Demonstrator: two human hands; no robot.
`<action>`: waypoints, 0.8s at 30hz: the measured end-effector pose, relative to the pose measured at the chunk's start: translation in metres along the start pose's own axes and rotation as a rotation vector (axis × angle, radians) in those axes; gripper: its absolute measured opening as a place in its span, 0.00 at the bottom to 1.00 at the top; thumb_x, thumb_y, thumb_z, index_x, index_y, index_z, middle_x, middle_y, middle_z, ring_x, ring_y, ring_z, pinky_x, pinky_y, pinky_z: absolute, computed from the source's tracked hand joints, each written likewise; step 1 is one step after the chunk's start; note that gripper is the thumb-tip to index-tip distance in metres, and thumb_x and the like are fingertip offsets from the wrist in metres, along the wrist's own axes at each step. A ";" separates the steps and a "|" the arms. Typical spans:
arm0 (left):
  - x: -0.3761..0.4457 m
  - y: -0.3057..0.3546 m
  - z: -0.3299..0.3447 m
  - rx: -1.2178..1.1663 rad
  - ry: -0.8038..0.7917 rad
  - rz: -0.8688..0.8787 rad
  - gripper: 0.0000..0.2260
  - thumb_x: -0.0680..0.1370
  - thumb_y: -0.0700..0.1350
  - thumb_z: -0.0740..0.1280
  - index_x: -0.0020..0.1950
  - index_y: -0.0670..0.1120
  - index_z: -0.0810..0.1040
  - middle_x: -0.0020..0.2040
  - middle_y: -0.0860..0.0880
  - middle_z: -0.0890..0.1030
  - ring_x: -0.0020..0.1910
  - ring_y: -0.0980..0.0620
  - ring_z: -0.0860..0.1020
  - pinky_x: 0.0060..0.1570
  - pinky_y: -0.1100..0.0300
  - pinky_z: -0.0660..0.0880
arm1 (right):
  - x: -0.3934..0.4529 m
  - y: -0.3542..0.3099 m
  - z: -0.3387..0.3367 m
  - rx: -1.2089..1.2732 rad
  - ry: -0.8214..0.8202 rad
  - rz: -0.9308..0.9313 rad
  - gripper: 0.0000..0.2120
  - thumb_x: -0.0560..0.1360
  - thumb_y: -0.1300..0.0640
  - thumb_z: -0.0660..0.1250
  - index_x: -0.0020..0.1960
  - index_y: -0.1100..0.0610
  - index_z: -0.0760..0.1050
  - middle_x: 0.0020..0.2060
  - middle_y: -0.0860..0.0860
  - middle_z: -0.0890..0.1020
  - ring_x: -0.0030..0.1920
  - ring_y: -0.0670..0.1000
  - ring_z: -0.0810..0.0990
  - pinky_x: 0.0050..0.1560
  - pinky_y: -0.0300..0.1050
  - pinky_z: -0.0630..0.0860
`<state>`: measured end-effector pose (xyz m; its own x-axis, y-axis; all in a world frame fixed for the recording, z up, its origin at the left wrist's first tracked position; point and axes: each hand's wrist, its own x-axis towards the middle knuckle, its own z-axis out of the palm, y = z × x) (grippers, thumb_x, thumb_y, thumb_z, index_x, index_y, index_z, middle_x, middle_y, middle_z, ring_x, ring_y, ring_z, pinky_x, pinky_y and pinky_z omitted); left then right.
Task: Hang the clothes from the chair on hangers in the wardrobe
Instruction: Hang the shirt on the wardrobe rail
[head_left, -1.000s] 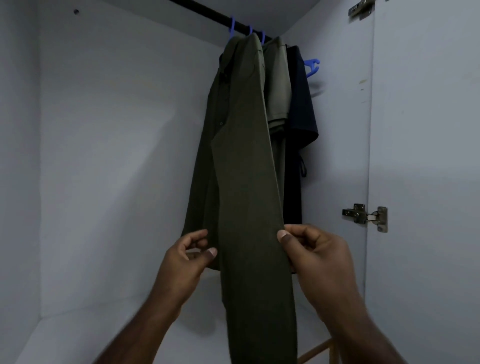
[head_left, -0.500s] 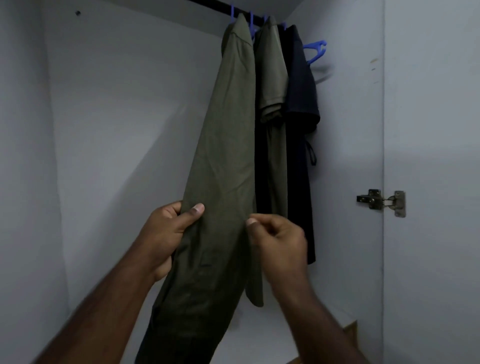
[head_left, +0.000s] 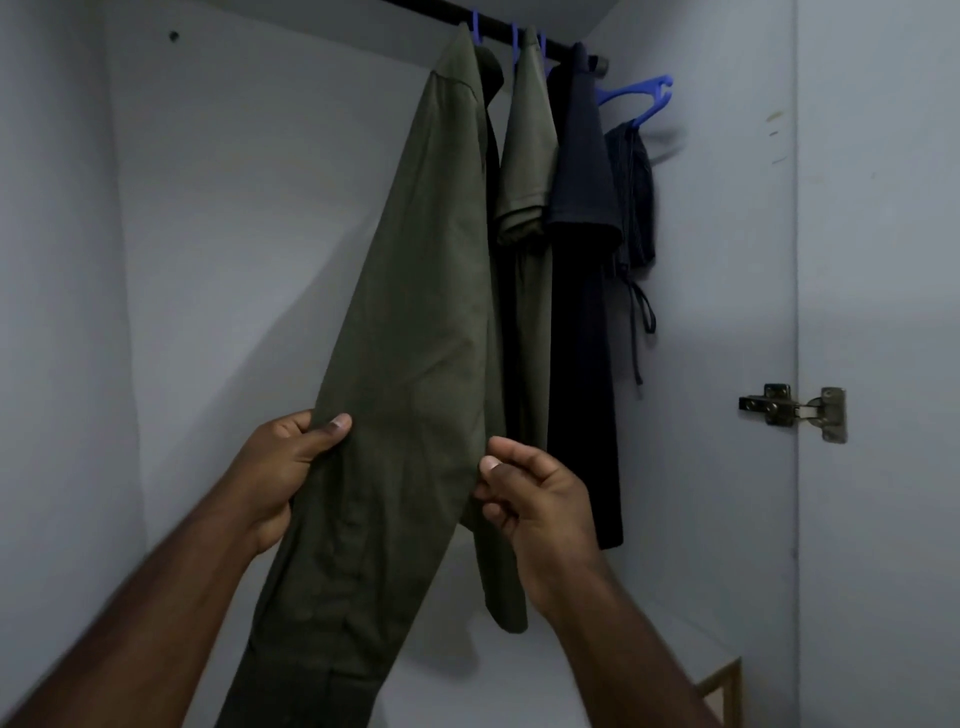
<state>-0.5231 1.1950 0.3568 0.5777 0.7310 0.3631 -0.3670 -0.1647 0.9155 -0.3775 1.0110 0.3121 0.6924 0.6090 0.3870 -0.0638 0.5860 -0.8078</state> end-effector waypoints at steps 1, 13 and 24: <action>0.005 -0.002 -0.002 0.024 0.020 0.005 0.12 0.78 0.43 0.69 0.58 0.38 0.82 0.53 0.40 0.85 0.51 0.42 0.85 0.54 0.50 0.80 | -0.001 0.002 0.003 -0.030 -0.006 -0.035 0.10 0.76 0.64 0.70 0.56 0.56 0.80 0.41 0.52 0.86 0.40 0.48 0.83 0.48 0.45 0.79; 0.063 -0.022 -0.008 0.162 0.092 0.007 0.11 0.79 0.45 0.70 0.58 0.42 0.82 0.52 0.46 0.86 0.54 0.45 0.84 0.59 0.49 0.78 | 0.069 0.038 -0.006 -0.841 0.264 -0.251 0.21 0.75 0.45 0.72 0.65 0.49 0.75 0.54 0.43 0.80 0.53 0.43 0.79 0.56 0.45 0.79; 0.083 -0.034 -0.010 0.150 0.087 -0.005 0.10 0.79 0.46 0.70 0.58 0.44 0.82 0.52 0.46 0.86 0.55 0.45 0.83 0.57 0.50 0.78 | 0.089 0.048 -0.032 -0.831 0.381 -0.291 0.08 0.80 0.50 0.66 0.55 0.50 0.81 0.40 0.43 0.81 0.42 0.43 0.80 0.46 0.44 0.80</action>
<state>-0.4696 1.2678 0.3541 0.5115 0.7858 0.3477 -0.2478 -0.2526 0.9353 -0.2959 1.0767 0.2933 0.7972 0.1986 0.5702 0.5762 0.0316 -0.8167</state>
